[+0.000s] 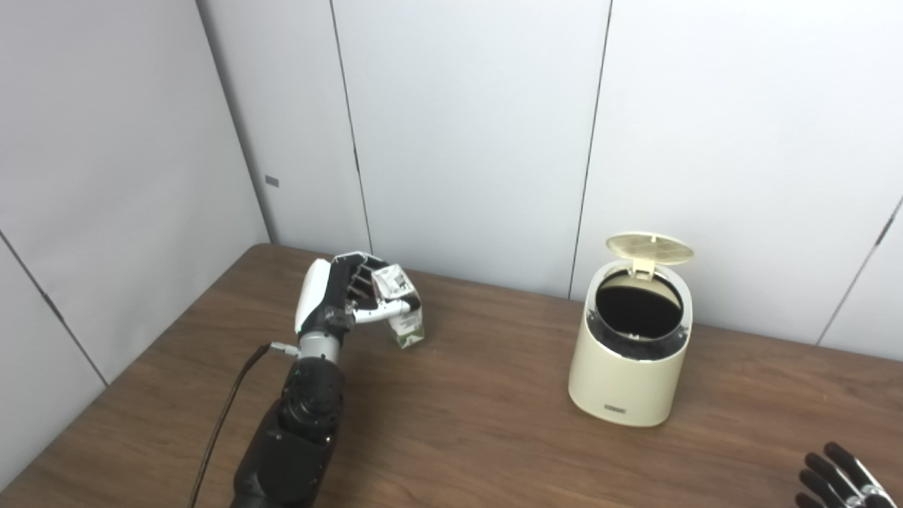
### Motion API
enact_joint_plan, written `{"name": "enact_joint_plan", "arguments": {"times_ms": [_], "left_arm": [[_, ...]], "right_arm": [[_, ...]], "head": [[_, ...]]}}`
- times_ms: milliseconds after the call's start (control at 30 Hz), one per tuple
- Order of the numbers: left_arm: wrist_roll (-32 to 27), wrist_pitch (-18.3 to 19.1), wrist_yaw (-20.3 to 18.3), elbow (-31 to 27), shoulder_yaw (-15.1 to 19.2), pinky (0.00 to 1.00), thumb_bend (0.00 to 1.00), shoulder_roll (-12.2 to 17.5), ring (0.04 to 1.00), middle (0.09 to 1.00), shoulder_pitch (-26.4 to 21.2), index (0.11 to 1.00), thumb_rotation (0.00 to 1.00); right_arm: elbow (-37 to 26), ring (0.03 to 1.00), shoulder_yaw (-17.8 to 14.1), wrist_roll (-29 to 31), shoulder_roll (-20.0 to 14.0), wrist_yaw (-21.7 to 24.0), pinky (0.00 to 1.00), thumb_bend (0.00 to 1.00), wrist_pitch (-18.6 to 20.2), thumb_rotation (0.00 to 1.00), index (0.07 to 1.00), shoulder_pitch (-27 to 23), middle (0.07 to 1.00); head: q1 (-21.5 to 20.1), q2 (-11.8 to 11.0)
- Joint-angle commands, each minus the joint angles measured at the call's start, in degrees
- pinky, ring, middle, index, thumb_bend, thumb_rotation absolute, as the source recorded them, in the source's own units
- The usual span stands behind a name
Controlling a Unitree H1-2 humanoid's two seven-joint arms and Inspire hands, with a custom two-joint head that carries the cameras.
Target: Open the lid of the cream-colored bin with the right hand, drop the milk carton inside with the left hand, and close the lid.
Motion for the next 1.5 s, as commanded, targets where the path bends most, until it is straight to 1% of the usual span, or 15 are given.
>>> {"name": "enact_joint_plan", "arguments": {"times_ms": [0, 33, 100, 167, 267, 333, 433, 500, 633, 800, 900, 1000, 1067, 1300, 1467], "left_arm": [[1.7, -2.4, 2.1, -4.3, 0.2, 0.34, 0.48, 0.6, 0.442, 0.497, -2.0, 0.462, 0.0], [1.8, -2.9, 2.4, -5.9, 0.2, 0.34, 0.48, 0.0, 0.441, 0.496, -1.7, 0.462, 0.0], [1.5, -3.3, 2.6, -9.0, 0.4, 0.33, 0.47, -1.4, 0.429, 0.486, -1.3, 0.46, 0.0], [1.6, -3.2, 2.5, -12.2, 0.3, 0.33, 0.47, -2.6, 0.421, 0.482, -1.2, 0.457, 0.0], [1.8, -3.1, 1.6, -15.4, 0.0, 0.35, 0.48, -3.3, 0.431, 0.496, -1.2, 0.475, 0.0], [2.5, -2.9, 0.8, -17.8, -0.5, 0.34, 0.48, -3.5, 0.431, 0.495, -1.5, 0.485, 0.0], [2.6, -3.0, -0.2, -20.7, -1.2, 0.33, 0.48, -3.7, 0.432, 0.494, -2.1, 0.491, 0.0], [3.0, -3.9, -0.7, -22.2, -1.9, 0.34, 0.48, -3.7, 0.437, 0.493, -2.5, 0.489, 0.0], [3.7, -4.7, -2.2, -25.0, -3.6, 0.35, 0.48, -4.3, 0.445, 0.489, -2.8, 0.48, 0.0], [3.4, -8.4, -3.6, -26.3, -5.7, 0.33, 0.47, -5.5, 0.445, 0.51, -2.8, 0.494, 0.0], [4.9, -10.3, -4.2, -26.9, -7.3, 0.33, 0.47, -6.2, 0.447, 0.513, -3.3, 0.495, 0.0], [6.8, -11.4, -4.6, -27.1, -8.8, 0.35, 0.48, -6.6, 0.449, 0.499, -3.8, 0.48, 0.0], [8.4, -12.0, -4.7, -27.1, -9.4, 0.34, 0.48, -7.1, 0.447, 0.5, -4.1, 0.482, 0.0], [8.8, -13.7, -5.4, -25.5, -10.7, 0.36, 0.48, -9.4, 0.448, 0.497, -4.7, 0.484, 0.0], [8.9, -14.9, -5.6, -24.5, -11.5, 0.38, 0.48, -10.7, 0.458, 0.494, -5.0, 0.48, 0.0]], "right_arm": [[-2.1, 0.892, -0.1, -0.1, 0.4, -0.7, 0.88, 0.91, -0.1, 0.82, 0.926, -1.5, 0.884], [-2.7, 0.893, 0.0, -0.2, 0.3, -0.7, 0.88, 0.91, 0.2, 0.82, 0.928, -1.6, 0.884], [-3.7, 0.912, 0.2, -0.7, 0.5, -1.2, 0.91, 0.85, 1.3, 0.84, 0.943, -1.8, 0.9], [-4.7, 0.919, 0.5, -1.5, 0.8, -1.6, 0.92, 0.82, 2.0, 0.84, 0.952, -2.0, 0.904], [-5.6, 0.943, 1.1, -2.1, 1.2, -1.8, 0.97, 0.78, 2.5, 0.85, 0.974, -2.2, 0.921], [-6.0, 0.963, 1.6, -2.9, 1.5, -2.1, 0.99, 0.73, 2.8, 0.86, 0.993, -2.5, 0.935], [-6.5, 0.975, 2.5, -5.3, 2.2, -3.1, 1.0, 0.68, 3.7, 0.87, 1.0, -2.9, 0.948], [-6.5, 0.967, 2.8, -6.4, 2.7, -3.7, 1.0, 0.67, 4.0, 0.86, 1.0, -3.1, 0.947], [-6.3, 0.951, 3.6, -8.2, 3.2, -4.0, 0.99, 0.71, 3.8, 0.86, 0.996, -3.3, 0.942], [-6.6, 0.945, 4.4, -9.7, 3.9, -4.5, 0.97, 0.78, 3.8, 0.86, 0.981, -3.1, 0.938], [-7.2, 0.94, 5.0, -10.8, 4.6, -4.9, 0.96, 0.76, 4.4, 0.88, 0.974, -3.2, 0.938], [-7.4, 0.948, 5.6, -11.3, 5.0, -5.0, 0.96, 0.75, 4.8, 0.89, 0.975, -3.2, 0.944], [-7.2, 0.957, 5.9, -11.6, 5.1, -5.0, 0.97, 0.73, 4.7, 0.9, 0.978, -3.3, 0.951], [-6.5, 0.962, 6.3, -12.6, 6.1, -5.4, 0.94, 0.7, 3.4, 0.89, 0.958, -3.8, 0.953], [-6.8, 0.945, 6.6, -12.9, 6.7, -5.5, 0.87, 0.64, 3.0, 0.81, 0.88, -4.1, 0.943]], "head": [[-0.3, 0.1], [-1.1, 0.3], [-2.4, 0.6], [-4.7, 1.0], [-7.8, 1.5], [-9.6, 1.8], [-12.0, 2.1], [-13.6, 2.2], [-17.2, 1.9], [-19.7, 1.7], [-21.0, 1.6], [-21.9, 1.5], [-22.2, 1.4], [-23.4, 0.9], [-23.3, 0.4]]}}
